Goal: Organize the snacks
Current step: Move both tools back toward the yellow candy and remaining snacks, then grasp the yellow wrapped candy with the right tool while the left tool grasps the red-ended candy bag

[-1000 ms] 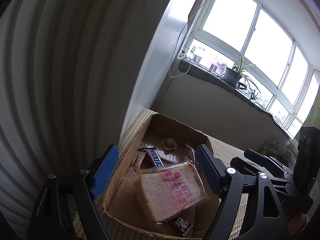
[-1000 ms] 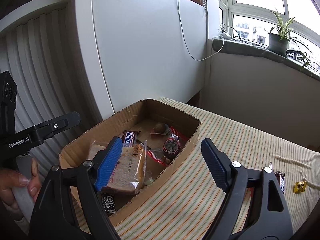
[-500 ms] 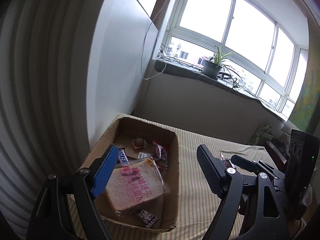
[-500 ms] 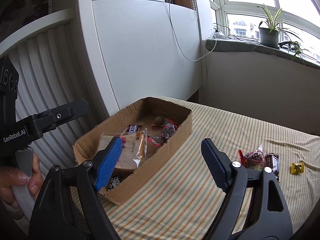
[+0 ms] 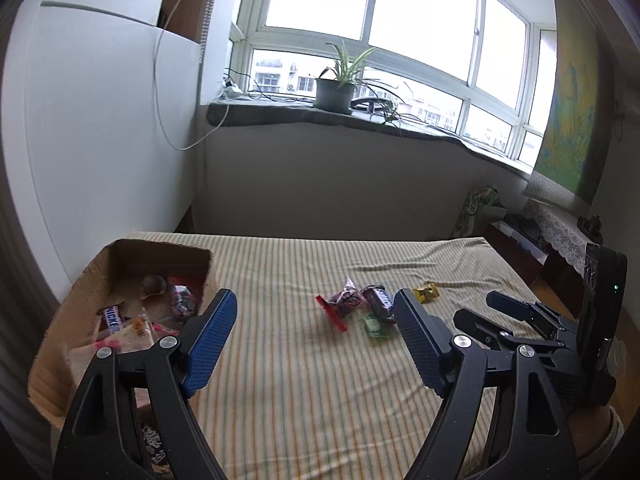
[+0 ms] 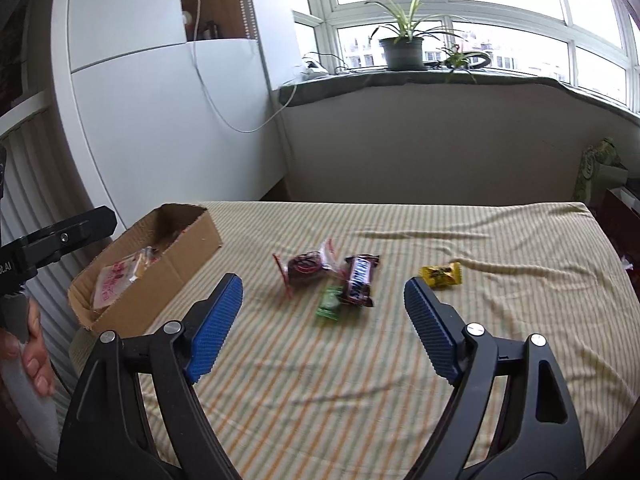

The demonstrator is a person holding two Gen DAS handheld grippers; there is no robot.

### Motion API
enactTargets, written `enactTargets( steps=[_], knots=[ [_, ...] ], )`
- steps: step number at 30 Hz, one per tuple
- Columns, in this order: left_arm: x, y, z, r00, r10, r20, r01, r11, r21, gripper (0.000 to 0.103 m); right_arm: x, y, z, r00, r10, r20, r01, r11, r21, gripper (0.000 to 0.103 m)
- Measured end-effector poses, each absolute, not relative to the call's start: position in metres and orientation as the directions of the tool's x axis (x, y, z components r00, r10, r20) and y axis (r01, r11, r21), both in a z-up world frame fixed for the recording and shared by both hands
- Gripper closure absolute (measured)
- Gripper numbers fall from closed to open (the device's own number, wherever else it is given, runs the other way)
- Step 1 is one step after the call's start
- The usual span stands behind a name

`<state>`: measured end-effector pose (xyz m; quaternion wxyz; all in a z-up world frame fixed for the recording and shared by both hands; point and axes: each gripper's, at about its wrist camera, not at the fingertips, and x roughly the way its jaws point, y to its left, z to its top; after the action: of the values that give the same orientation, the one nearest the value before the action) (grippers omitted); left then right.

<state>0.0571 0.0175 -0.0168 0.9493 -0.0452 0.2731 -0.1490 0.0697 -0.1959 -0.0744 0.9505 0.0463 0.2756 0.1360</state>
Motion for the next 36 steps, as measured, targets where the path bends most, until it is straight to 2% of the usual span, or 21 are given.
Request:
enactTargets(
  steps=[8, 16, 18, 21, 30, 36],
  knots=[
    [0.058, -0.018, -0.019, 0.78, -0.346, -0.521, 0.33, 0.935, -0.128, 0.022, 0.058, -0.269, -0.085, 0.834, 0.175, -0.524, -0.084, 0.978, 0.193, 0.017],
    [0.079, -0.034, -0.037, 0.749, -0.334, -0.572, 0.336, 0.936, -0.107, 0.022, 0.065, -0.279, -0.094, 0.825, 0.168, -0.54, -0.074, 0.978, 0.193, 0.017],
    [0.09, -0.037, -0.049, 0.723, -0.339, -0.602, 0.332, 0.935, -0.129, 0.022, 0.071, -0.28, -0.1, 0.814, 0.164, -0.557, -0.067, 0.979, 0.19, 0.016],
    [0.106, -0.04, -0.069, 0.69, -0.331, -0.644, 0.311, 0.939, -0.149, 0.022, 0.081, -0.281, -0.112, 0.791, 0.138, -0.596, -0.048, 0.985, 0.164, 0.007],
    [0.164, -0.056, -0.112, 0.631, -0.267, -0.728, 0.279, 0.954, -0.109, 0.022, 0.147, -0.276, -0.139, 0.695, 0.084, -0.714, -0.088, 0.996, 0.031, 0.007],
    [0.184, -0.063, -0.125, 0.596, -0.319, -0.737, 0.31, 0.938, -0.154, 0.022, 0.189, -0.271, -0.151, 0.642, 0.166, -0.748, -0.155, 0.984, 0.086, 0.007]
  ],
)
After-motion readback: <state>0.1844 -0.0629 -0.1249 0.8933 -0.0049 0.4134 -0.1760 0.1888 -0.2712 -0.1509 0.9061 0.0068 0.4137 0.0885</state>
